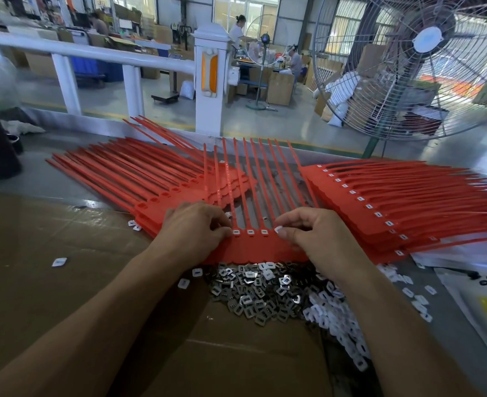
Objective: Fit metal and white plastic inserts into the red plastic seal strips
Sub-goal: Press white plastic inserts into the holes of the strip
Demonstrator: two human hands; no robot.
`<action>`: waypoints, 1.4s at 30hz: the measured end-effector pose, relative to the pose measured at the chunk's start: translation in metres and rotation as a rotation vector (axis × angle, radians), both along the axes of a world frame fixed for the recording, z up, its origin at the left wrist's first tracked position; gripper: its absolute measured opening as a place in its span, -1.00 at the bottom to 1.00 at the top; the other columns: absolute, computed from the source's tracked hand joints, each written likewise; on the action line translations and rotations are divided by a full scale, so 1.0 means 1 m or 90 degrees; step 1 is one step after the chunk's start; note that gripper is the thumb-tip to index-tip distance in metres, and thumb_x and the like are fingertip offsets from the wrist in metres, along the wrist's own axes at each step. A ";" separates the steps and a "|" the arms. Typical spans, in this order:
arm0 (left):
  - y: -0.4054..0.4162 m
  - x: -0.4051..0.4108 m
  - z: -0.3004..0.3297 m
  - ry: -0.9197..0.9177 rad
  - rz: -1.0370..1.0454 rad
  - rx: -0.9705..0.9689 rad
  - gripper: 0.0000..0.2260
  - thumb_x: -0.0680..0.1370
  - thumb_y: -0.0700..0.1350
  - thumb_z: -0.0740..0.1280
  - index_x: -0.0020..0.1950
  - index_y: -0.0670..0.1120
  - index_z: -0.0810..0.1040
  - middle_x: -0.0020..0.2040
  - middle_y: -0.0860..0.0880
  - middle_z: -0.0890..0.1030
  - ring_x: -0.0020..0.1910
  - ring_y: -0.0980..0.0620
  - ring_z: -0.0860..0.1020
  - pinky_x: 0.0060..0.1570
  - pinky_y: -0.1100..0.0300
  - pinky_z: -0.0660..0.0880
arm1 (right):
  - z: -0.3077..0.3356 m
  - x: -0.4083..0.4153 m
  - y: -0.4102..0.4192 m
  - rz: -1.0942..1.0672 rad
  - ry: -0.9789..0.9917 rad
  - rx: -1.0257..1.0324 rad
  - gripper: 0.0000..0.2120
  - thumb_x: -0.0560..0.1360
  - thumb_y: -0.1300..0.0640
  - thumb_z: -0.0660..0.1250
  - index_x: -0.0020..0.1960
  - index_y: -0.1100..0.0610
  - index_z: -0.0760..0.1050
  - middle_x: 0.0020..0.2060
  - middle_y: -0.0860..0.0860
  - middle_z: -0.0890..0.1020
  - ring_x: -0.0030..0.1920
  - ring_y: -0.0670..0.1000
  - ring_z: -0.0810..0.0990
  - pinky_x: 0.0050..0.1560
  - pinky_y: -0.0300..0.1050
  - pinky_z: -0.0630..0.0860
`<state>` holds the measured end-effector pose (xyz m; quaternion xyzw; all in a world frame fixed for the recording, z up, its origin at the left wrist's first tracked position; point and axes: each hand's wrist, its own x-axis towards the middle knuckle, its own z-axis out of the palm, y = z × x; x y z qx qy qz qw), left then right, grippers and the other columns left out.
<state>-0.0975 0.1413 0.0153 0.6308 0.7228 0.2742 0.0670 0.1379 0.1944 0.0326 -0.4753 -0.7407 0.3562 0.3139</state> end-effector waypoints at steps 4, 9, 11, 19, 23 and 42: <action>0.000 0.001 0.001 -0.004 0.002 0.001 -0.87 0.55 0.15 0.41 0.07 0.20 0.66 0.07 0.20 0.61 0.20 0.08 0.46 0.34 -0.06 0.26 | -0.004 -0.002 0.004 -0.020 -0.013 0.021 -0.93 0.52 0.07 0.52 -0.09 -0.10 0.69 -0.21 -0.19 0.72 -0.21 -0.21 0.65 -0.06 -0.17 0.54; 0.000 0.001 0.001 -0.006 0.002 -0.004 -0.86 0.55 0.14 0.41 0.08 0.19 0.66 0.07 0.19 0.60 0.19 0.07 0.48 0.34 -0.08 0.30 | -0.007 -0.002 0.008 -0.046 -0.062 0.042 -0.89 0.57 0.06 0.46 -0.13 -0.09 0.66 -0.28 -0.22 0.68 -0.26 -0.24 0.60 -0.16 -0.21 0.43; 0.000 0.001 0.000 -0.007 0.003 -0.004 -0.87 0.55 0.15 0.41 0.07 0.20 0.66 0.07 0.19 0.60 0.19 0.08 0.47 0.34 -0.07 0.28 | -0.007 -0.002 0.009 -0.058 -0.067 0.045 -0.88 0.58 0.07 0.45 -0.12 -0.10 0.65 -0.22 -0.18 0.68 -0.19 -0.21 0.60 -0.15 -0.20 0.42; 0.000 0.000 0.000 -0.013 -0.001 -0.002 -0.89 0.56 0.14 0.41 0.06 0.20 0.66 0.04 0.22 0.59 0.17 0.11 0.46 0.32 -0.05 0.27 | 0.005 0.007 -0.003 0.100 -0.144 0.010 -0.92 0.50 0.02 0.54 -0.12 -0.15 0.69 -0.19 -0.25 0.69 -0.15 -0.27 0.65 -0.07 -0.23 0.47; -0.001 0.000 0.000 -0.015 0.001 -0.008 -0.87 0.56 0.14 0.41 0.07 0.19 0.66 0.05 0.21 0.58 0.19 0.09 0.46 0.36 -0.09 0.30 | 0.005 0.002 -0.007 0.165 -0.213 -0.001 -0.91 0.46 0.01 0.58 -0.12 -0.12 0.68 -0.21 -0.20 0.70 -0.17 -0.20 0.66 -0.10 -0.22 0.50; 0.000 0.000 0.000 -0.013 0.000 -0.014 -0.87 0.55 0.16 0.40 0.07 0.21 0.65 0.06 0.20 0.58 0.20 0.08 0.44 0.34 -0.06 0.30 | -0.001 0.004 0.003 -0.024 0.005 0.015 -0.86 0.57 0.15 0.46 -0.05 -0.08 0.71 -0.32 -0.21 0.67 -0.40 -0.27 0.59 -0.36 -0.42 0.45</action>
